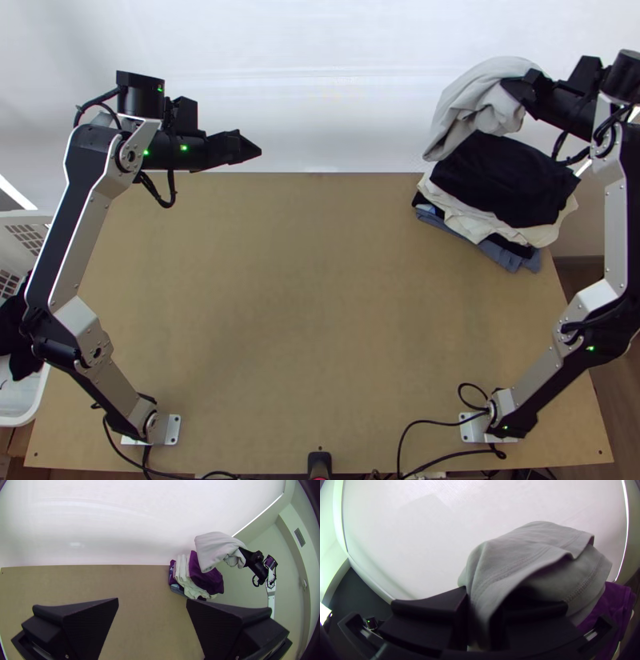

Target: Fold the t-shirt

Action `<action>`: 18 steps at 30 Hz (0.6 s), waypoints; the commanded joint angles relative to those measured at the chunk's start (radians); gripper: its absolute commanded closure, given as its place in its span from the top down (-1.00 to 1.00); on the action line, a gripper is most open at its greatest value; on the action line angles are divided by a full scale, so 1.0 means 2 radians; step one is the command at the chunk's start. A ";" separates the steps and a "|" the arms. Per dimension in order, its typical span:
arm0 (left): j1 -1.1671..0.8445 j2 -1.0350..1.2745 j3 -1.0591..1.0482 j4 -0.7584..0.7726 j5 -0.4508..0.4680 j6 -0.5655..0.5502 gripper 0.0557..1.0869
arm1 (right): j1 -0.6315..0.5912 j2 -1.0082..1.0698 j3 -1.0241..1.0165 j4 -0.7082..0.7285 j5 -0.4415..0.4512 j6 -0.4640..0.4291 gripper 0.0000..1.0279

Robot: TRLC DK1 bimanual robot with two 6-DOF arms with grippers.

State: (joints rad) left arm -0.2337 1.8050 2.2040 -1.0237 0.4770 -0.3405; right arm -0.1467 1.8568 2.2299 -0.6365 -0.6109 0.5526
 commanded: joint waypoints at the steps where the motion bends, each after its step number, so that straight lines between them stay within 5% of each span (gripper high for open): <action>1: 0.002 -0.021 0.009 0.000 -0.003 0.001 0.92 | -0.009 0.002 -0.012 0.013 -0.012 -0.013 -0.95; 18: 0.003 -0.033 0.010 -0.001 -0.003 0.000 0.92 | -0.050 0.033 -0.017 -0.021 -0.011 -0.052 -0.95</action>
State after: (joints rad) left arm -0.2337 1.7657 2.2040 -1.0237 0.4767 -0.3405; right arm -0.2329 1.9293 2.1845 -0.6716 -0.6197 0.4854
